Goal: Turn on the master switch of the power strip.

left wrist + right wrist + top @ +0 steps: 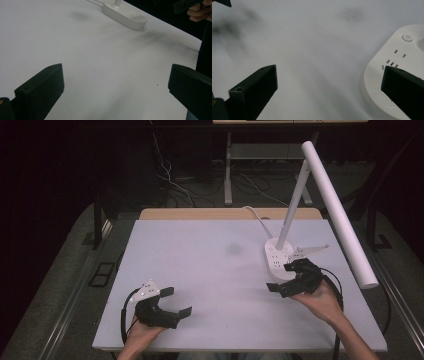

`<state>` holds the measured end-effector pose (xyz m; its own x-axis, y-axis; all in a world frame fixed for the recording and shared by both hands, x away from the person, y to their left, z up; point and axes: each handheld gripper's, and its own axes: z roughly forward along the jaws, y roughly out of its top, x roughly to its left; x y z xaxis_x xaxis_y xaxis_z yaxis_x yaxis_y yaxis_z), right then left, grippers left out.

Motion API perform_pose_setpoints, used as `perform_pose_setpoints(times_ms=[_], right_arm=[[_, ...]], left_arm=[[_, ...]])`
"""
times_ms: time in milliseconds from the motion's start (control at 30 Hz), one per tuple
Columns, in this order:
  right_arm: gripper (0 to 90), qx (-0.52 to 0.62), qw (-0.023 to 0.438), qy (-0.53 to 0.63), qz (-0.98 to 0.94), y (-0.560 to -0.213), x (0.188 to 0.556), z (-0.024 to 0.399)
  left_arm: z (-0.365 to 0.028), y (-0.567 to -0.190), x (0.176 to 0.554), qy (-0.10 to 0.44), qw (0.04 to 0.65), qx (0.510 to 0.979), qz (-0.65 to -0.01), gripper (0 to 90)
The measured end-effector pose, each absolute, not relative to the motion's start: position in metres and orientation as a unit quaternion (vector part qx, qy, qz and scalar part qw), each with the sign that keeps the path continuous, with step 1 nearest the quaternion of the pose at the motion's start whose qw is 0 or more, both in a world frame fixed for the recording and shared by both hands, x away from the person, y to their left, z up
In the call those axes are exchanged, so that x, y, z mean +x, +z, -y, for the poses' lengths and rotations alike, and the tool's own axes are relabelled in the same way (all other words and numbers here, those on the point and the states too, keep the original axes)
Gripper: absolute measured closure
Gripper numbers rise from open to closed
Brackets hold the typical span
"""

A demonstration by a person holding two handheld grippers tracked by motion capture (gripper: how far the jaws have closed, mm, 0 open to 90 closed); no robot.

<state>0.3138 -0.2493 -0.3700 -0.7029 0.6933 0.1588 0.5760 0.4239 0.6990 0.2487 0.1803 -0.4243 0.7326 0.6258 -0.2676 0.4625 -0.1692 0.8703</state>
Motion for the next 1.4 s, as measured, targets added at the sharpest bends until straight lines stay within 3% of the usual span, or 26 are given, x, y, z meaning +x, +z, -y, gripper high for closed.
perform_pose_setpoints(times_ms=[1400], right_arm=[[0.1,0.373,0.107,0.332,-0.86,-0.349,0.371,0.228]], left_arm=[[-0.182,-0.424,0.249,0.076,0.536,0.762,-0.356,0.0]])
